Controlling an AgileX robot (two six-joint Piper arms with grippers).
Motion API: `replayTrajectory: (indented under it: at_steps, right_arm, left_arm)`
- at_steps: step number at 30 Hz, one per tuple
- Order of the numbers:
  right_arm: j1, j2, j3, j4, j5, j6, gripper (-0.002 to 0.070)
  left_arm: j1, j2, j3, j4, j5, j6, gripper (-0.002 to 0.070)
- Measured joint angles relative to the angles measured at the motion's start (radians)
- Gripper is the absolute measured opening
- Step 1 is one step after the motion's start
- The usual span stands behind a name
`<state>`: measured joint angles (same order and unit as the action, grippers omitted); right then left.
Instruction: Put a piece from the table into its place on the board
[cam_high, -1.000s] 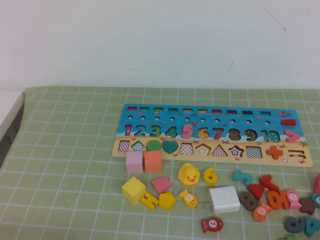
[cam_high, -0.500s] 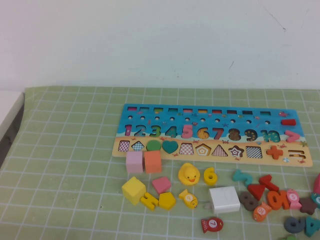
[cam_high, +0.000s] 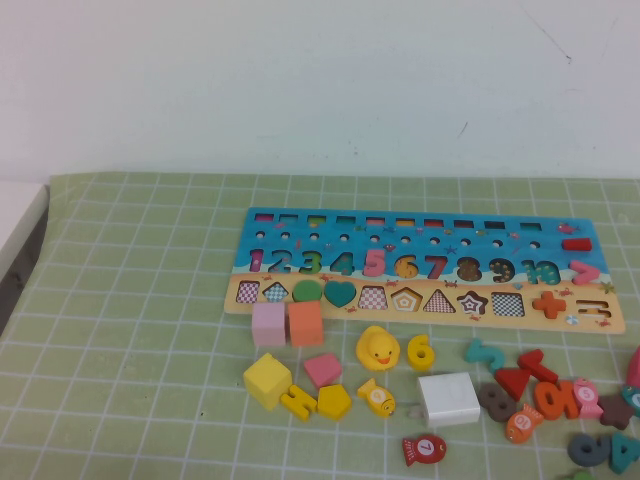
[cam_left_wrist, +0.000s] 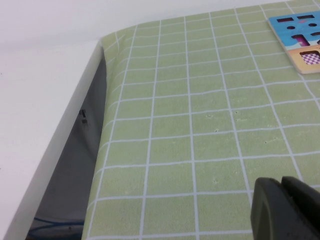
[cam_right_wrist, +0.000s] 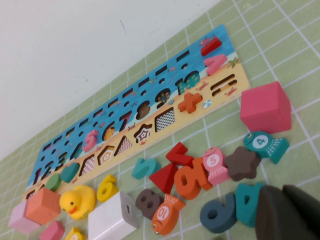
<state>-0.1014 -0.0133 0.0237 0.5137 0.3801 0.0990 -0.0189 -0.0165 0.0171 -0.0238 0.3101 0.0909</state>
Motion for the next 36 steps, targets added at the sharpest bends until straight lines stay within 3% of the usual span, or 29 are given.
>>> replayTrajectory:
  at_steps: [19,30,36]
  right_arm:
    - [0.000,0.000,0.000,-0.018,0.010,-0.016,-0.0002]
    - [0.000,0.000,0.002,-0.228,-0.047,-0.354,-0.0002]
    - [0.000,0.000,0.002,-0.248,-0.051,-0.412,-0.0003]
  left_arm:
    - [0.000,0.000,0.000,-0.003,-0.002,0.001,-0.0003]
    - [0.000,0.000,0.000,-0.003,-0.002,0.002,-0.0003]
    - [0.000,0.000,0.000,-0.003,-0.002,0.004,-0.0002]
